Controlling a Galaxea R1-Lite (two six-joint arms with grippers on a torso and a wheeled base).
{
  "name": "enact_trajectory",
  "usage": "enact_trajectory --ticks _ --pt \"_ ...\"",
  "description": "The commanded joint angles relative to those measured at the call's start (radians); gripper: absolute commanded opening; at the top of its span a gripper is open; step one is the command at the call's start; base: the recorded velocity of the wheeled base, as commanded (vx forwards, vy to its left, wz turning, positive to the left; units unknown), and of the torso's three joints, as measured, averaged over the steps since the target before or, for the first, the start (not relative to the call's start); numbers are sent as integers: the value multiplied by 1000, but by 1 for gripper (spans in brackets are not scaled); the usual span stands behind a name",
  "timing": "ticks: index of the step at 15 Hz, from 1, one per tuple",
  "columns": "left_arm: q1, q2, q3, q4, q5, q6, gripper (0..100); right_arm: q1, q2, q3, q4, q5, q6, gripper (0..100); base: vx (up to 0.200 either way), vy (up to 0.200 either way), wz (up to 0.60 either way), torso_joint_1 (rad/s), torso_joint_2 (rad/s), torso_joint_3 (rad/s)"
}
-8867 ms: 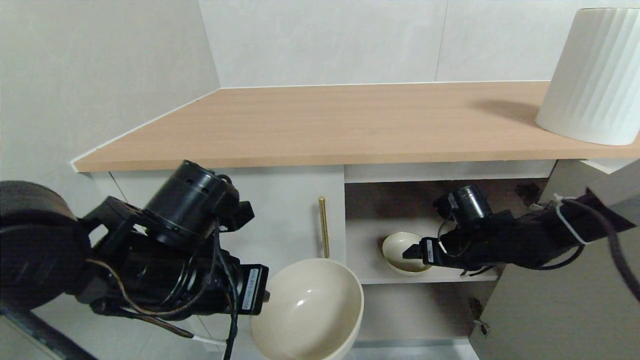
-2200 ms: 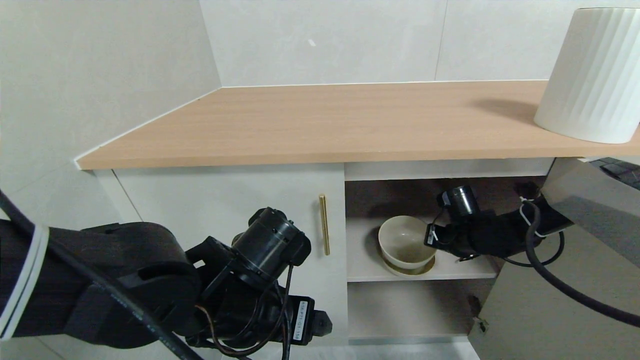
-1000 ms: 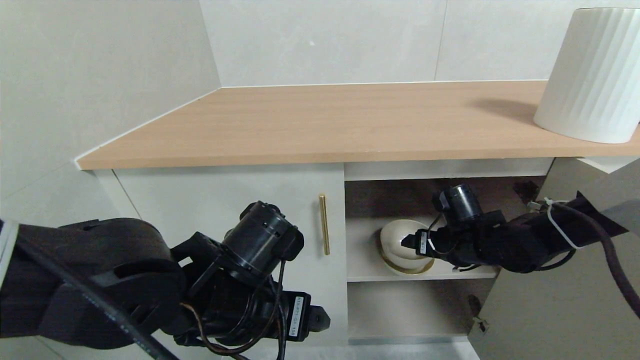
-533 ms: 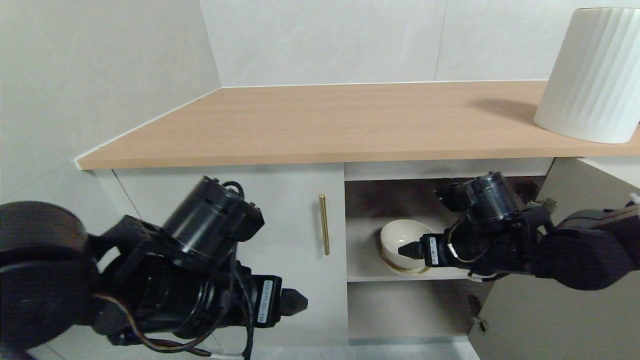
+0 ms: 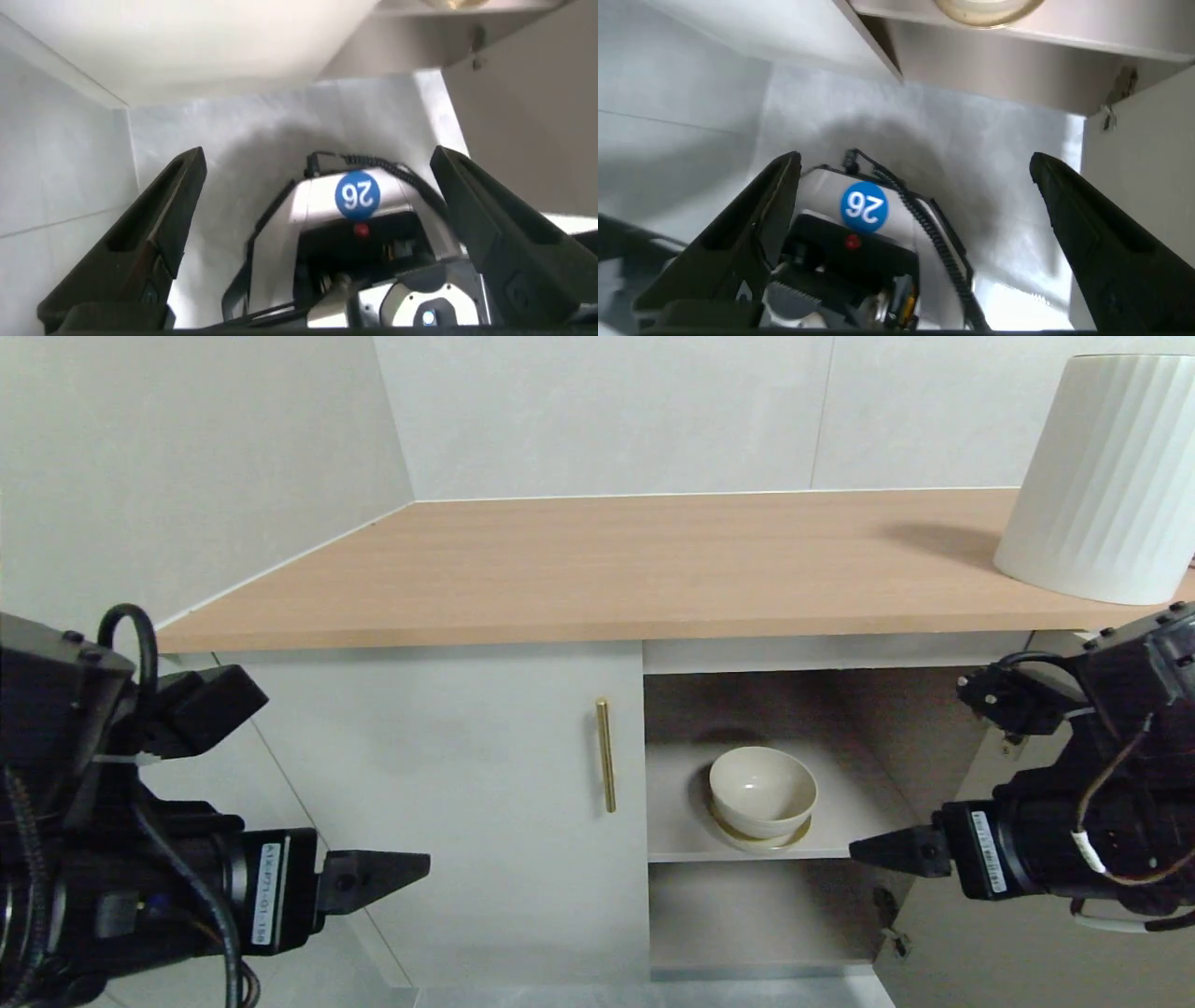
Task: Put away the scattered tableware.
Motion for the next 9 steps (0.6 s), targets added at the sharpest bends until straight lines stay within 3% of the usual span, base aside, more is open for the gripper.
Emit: enact_trajectory --ticks 1,3,5,9 --pt "13 -34 4 -4 4 3 100 -15 -69 2 41 2 7 100 0 0 0 0 0 0" --pt "12 -20 1 -7 2 27 100 -32 -63 5 66 0 9 100 0 0 0 0 0 0" --pt "12 -2 4 -37 16 29 100 -37 -74 8 70 0 9 100 0 0 0 0 0 0" --pt "12 23 12 -48 54 27 100 -37 -81 1 112 0 9 100 -200 0 0 7 1 5"
